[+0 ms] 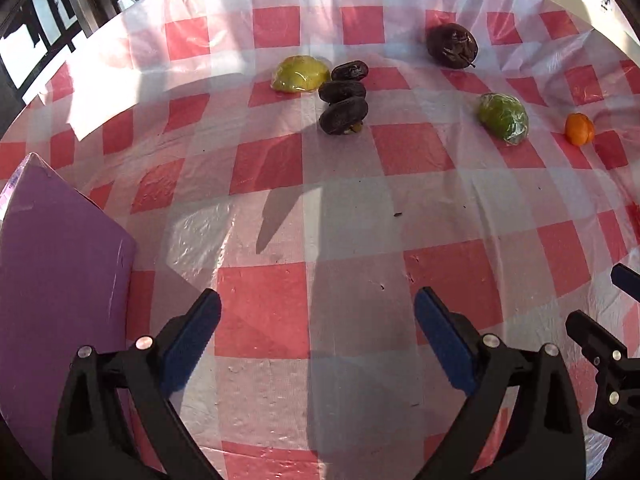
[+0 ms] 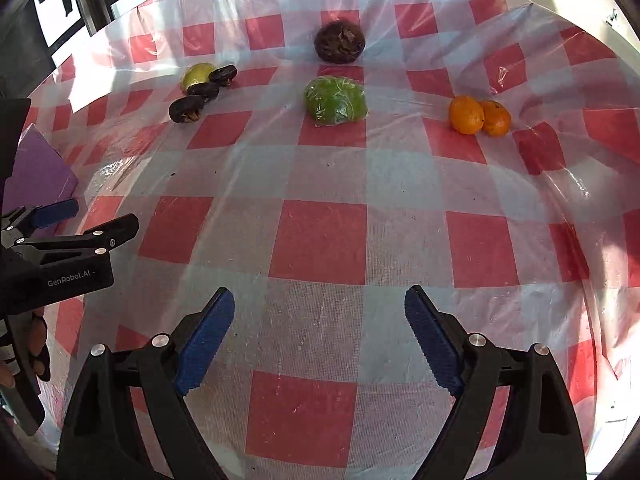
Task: Organize fruits
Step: 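Move both grippers back over the tablecloth toward the remaining fruits, then grasp a dark date with the left gripper while the right grasps the green fruit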
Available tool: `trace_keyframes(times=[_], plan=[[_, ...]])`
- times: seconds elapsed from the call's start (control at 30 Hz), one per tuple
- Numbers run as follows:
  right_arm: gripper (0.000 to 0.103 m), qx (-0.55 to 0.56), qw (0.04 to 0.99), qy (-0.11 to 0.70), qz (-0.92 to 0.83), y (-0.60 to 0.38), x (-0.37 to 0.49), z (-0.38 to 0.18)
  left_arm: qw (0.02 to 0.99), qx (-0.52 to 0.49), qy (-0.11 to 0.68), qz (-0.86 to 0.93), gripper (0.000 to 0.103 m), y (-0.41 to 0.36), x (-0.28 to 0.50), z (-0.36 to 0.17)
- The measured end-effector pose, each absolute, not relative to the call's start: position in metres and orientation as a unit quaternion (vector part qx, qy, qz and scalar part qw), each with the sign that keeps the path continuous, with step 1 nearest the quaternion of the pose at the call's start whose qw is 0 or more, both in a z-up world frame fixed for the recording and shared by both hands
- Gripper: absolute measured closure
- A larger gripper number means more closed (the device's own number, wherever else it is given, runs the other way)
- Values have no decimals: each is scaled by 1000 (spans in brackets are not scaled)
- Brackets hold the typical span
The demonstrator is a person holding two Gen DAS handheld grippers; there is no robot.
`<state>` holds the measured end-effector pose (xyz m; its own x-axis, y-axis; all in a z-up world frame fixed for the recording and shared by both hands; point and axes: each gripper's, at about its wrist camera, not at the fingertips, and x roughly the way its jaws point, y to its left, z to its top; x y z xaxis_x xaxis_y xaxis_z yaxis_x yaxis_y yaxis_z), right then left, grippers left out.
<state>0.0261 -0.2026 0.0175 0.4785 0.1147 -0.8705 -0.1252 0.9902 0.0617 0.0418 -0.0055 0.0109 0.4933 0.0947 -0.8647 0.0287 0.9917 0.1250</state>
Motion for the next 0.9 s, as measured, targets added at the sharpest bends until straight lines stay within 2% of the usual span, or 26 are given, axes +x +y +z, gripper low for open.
trace_keyframes(times=[0.07,0.23,0.57,0.7,0.73,0.8,0.9], plan=[[20,-3,863,500,68,-203,45,14,861,61,503,27,10,-8,53,6],[19,3,874,482,62,-205,87,8,870,41,490,43,10,-8,69,4],[18,-13,888,458,47,-203,167,3,879,-10,473,62,3,1,108,-1],[33,-14,892,449,54,-200,180,5,878,-31,474,65,4,5,132,-3],[36,-15,892,448,58,-199,179,5,879,-31,472,66,8,5,137,-2],[40,-13,893,446,64,-199,178,6,881,-31,467,64,15,5,149,-1],[40,-11,892,447,66,-199,180,6,885,-25,463,55,20,2,164,0]])
